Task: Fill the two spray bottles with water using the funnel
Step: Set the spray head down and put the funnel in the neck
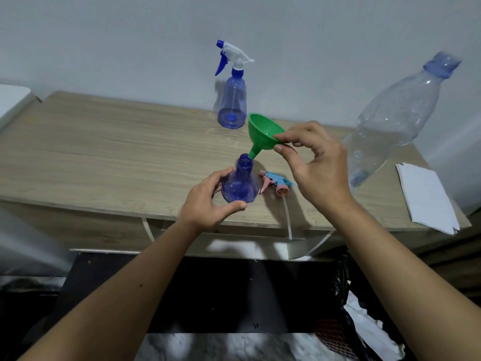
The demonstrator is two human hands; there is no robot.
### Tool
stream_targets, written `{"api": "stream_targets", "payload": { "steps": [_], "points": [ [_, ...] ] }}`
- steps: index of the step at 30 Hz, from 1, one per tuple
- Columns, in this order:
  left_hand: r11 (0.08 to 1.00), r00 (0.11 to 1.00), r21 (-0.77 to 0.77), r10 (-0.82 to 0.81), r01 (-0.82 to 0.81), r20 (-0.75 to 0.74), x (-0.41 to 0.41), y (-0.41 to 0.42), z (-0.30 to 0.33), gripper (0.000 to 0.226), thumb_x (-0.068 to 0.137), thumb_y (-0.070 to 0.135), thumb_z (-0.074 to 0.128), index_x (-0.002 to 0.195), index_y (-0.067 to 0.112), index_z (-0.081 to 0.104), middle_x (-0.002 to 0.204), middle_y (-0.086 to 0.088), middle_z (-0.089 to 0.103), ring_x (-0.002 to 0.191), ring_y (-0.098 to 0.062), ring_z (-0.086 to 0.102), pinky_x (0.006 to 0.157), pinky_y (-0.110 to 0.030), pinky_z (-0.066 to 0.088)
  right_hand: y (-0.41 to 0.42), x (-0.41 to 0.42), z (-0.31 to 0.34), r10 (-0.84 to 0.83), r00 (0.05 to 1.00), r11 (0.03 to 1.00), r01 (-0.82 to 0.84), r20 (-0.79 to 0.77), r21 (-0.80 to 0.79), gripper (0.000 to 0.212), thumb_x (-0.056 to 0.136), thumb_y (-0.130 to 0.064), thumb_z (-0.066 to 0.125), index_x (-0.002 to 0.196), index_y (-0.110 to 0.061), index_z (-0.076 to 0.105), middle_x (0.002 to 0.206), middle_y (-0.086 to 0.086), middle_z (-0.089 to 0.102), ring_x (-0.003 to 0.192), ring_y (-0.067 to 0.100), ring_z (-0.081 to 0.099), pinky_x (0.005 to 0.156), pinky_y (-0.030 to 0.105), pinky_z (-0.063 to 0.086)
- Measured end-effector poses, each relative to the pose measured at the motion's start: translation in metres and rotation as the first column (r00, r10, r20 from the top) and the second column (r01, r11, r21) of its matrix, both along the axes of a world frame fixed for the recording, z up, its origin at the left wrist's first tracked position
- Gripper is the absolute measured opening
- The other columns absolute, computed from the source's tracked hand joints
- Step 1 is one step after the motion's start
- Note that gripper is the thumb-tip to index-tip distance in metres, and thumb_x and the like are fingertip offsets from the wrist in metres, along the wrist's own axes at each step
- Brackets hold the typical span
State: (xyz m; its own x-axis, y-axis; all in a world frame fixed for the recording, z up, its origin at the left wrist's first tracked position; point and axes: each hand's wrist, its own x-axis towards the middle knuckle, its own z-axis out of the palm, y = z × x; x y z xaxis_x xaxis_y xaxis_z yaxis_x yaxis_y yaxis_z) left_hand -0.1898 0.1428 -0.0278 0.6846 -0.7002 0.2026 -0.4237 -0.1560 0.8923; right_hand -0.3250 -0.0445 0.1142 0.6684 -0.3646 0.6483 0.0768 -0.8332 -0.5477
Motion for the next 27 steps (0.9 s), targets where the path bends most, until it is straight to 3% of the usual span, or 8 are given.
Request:
{"api": "stream_targets", "payload": {
  "steps": [7, 17, 27],
  "points": [
    [1.0, 1.0, -0.005, -0.002, 0.002, -0.028, -0.002, 0.0, 0.0, 0.097, 0.07, 0.054, 0.098, 0.153, 0.024, 0.058, 0.141, 0.005, 0.073, 0.131, -0.006, 0.069, 0.119, -0.041, 0.053, 0.005, 0.001, -0.007, 0.051, 0.998, 0.998, -0.051, -0.032, -0.029, 0.015, 0.09, -0.014, 0.08, 0.104, -0.017, 0.083, 0.099, 0.003, 0.071, 0.096, 0.025, 0.069, 0.086, 0.049, 0.055],
    [1.0, 0.999, 0.003, 0.006, -0.006, -0.04, -0.001, 0.001, -0.001, 0.102, 0.067, 0.061, 0.097, 0.153, 0.022, 0.059, 0.141, 0.004, 0.073, 0.132, -0.008, 0.069, 0.119, -0.043, 0.053, 0.004, 0.004, -0.01, 0.077, 0.993, 0.981, -0.092, -0.092, -0.168, 0.017, 0.089, -0.013, 0.081, 0.104, -0.02, 0.084, 0.1, -0.001, 0.071, 0.095, 0.024, 0.066, 0.084, 0.039, 0.052],
    [1.0, 0.999, 0.006, 0.0, 0.0, -0.037, -0.002, 0.0, 0.001, 0.102, 0.067, 0.058, 0.097, 0.154, 0.023, 0.058, 0.14, 0.005, 0.073, 0.131, -0.006, 0.069, 0.119, -0.04, 0.053, 0.008, 0.001, -0.017, 0.087, 0.99, 0.977, -0.107, -0.111, -0.186, 0.017, 0.091, -0.01, 0.078, 0.105, -0.019, 0.084, 0.102, 0.0, 0.071, 0.1, 0.024, 0.064, 0.087, 0.035, 0.051]
  ]
}}
